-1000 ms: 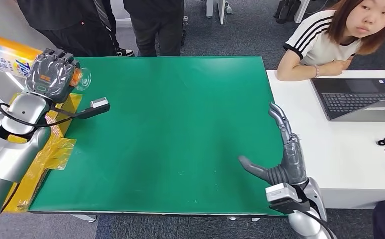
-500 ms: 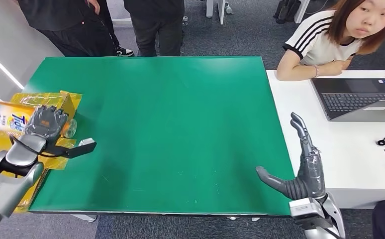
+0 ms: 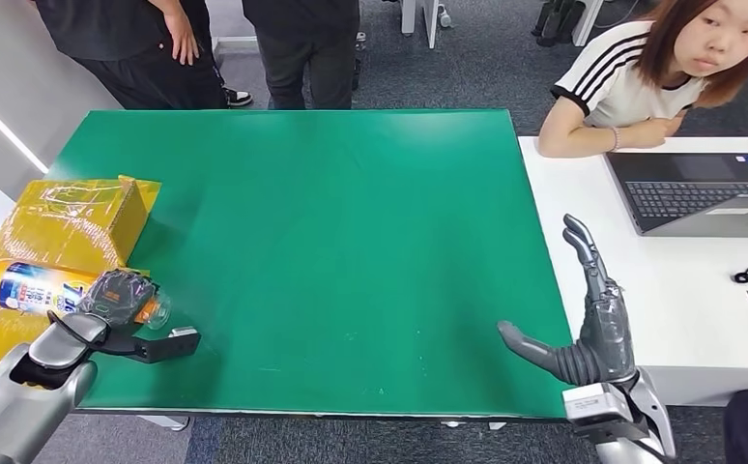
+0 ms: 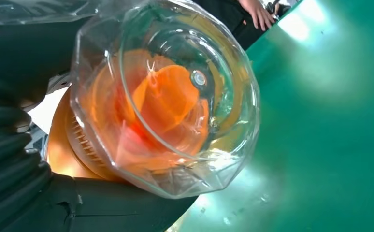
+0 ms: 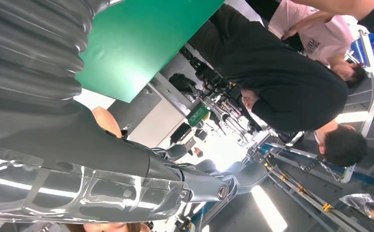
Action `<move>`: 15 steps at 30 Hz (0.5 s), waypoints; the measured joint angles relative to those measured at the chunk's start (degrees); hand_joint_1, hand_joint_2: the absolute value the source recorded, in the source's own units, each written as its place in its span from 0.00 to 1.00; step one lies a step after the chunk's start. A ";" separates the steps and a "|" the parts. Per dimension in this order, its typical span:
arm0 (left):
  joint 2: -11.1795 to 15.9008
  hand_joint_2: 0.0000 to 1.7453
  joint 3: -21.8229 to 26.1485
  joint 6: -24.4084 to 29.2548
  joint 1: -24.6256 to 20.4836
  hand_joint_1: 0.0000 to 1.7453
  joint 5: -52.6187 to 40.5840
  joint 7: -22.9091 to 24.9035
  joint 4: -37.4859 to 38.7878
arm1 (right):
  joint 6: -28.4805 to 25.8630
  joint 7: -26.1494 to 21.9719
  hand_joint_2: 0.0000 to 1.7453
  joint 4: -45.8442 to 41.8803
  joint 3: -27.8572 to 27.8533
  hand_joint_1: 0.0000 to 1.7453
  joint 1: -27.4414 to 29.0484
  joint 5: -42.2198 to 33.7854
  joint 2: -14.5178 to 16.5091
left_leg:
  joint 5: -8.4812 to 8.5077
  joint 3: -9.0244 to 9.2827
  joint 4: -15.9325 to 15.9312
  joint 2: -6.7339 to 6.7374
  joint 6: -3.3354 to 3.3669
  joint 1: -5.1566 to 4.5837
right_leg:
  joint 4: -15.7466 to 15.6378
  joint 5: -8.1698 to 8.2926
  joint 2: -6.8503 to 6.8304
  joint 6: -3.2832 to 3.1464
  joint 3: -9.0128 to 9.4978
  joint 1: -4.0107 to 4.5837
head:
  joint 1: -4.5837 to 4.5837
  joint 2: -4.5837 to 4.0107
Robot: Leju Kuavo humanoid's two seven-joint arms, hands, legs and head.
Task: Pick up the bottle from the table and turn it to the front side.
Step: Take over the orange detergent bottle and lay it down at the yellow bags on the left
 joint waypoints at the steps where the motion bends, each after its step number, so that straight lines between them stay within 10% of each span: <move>1: -0.15 1.00 0.00 0.02 -0.01 1.00 0.01 0.00 0.24 | 0.00 -0.01 1.00 0.00 0.00 0.00 -0.02 0.02 0.00 | 0.00 0.00 0.00 0.00 0.00 0.00 | 0.00 0.00 0.00 0.00 0.00 0.00 | 0.00 0.00; 15: -9.29 1.00 -4.39 13.83 -5.92 0.97 1.32 -3.12 9.49 | 0.77 0.68 1.00 2.23 1.47 0.00 -4.85 -0.41 0.00 | 0.05 -0.01 0.04 -0.06 0.06 -0.01 | -0.02 0.08 -0.08 0.06 0.04 0.00 | 0.00 0.00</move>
